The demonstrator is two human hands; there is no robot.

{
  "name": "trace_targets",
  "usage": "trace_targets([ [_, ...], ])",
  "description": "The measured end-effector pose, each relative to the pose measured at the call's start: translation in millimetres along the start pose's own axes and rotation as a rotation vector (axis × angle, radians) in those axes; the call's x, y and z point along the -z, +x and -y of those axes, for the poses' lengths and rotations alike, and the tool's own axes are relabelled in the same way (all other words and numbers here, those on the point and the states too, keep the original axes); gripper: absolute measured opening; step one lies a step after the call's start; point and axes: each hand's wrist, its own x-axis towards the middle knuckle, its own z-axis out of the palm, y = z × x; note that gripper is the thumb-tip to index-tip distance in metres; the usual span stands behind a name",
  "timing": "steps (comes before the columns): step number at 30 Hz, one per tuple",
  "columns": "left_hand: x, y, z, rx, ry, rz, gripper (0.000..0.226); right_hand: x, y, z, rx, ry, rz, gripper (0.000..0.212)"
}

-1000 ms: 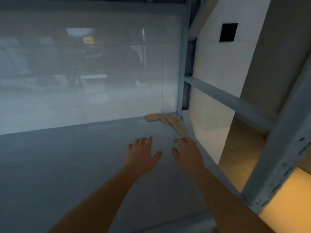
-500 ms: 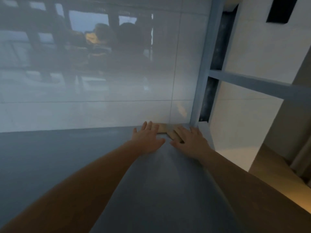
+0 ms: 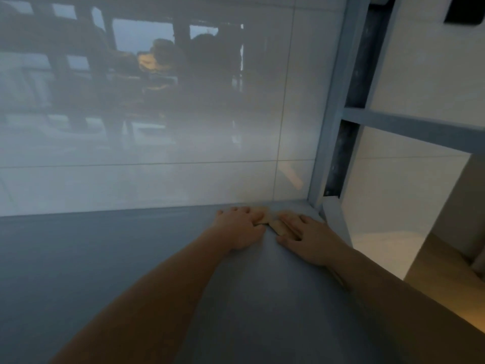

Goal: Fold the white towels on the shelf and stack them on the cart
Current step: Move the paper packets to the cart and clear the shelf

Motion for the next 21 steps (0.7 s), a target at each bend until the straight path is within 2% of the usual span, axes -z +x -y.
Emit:
trace_targets([
  [7, 7, -92, -17, 0.014, 0.000, 0.031, 0.057, -3, -78, 27, 0.049, 0.032, 0.005, 0.065],
  [17, 21, -302, -46, 0.063, -0.003, 0.124, 0.059, -16, -266, 95, 0.144, 0.037, 0.018, 0.066],
  [21, 23, -366, -58, 0.078, -0.029, 0.151, 0.063, -18, -316, 116, 0.218, 0.003, 0.050, 0.066],
])
